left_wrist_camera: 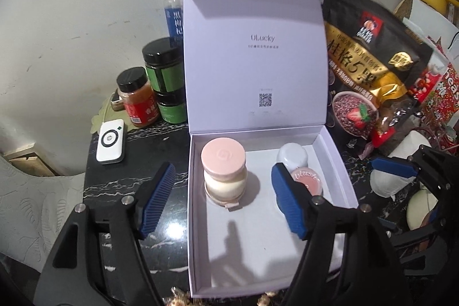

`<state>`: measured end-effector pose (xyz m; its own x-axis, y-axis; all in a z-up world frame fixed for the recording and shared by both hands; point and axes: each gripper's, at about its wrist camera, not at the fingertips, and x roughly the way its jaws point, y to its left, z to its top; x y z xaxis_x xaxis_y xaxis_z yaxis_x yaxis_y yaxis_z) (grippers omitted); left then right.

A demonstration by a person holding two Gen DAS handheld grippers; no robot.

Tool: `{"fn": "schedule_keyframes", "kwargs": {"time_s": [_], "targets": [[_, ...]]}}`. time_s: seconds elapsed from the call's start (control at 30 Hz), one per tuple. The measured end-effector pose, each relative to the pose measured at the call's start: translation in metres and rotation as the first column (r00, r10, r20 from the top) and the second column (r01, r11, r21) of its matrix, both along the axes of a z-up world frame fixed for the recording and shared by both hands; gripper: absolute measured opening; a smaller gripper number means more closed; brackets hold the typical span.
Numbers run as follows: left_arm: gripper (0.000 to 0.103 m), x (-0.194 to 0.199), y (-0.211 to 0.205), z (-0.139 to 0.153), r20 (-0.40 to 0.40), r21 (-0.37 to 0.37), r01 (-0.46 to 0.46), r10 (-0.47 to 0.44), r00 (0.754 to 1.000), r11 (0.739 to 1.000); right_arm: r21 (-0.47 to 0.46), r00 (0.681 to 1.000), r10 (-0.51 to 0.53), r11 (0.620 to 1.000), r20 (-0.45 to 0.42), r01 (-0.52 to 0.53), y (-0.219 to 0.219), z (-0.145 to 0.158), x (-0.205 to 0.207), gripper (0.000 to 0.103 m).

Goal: Organize objects
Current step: 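Open both tools and withdraw them from the box toward the hair clips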

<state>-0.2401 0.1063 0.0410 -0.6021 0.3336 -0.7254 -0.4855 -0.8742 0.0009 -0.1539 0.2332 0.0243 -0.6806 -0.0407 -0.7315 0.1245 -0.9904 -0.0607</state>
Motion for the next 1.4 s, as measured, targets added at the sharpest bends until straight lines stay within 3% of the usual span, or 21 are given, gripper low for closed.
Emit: {"fn": "schedule_keyframes", "kwargs": {"time_s": [0.83,1.4], "targets": [[0.086,0.1,-0.05,0.042,-0.077,0.022,-0.06,0.061,0.995,0.998,0.016,0.994,-0.013,1.0,-0.106,0.015,-0.031,0.047,0.08,0.073],[0.088,0.134,-0.083,0.027,-0.056,0.009,-0.13,0.13,0.99,0.992,0.013,0.995,0.009,1.0,-0.103,-0.008,-0.053,0.038,0.098,0.076]]}}
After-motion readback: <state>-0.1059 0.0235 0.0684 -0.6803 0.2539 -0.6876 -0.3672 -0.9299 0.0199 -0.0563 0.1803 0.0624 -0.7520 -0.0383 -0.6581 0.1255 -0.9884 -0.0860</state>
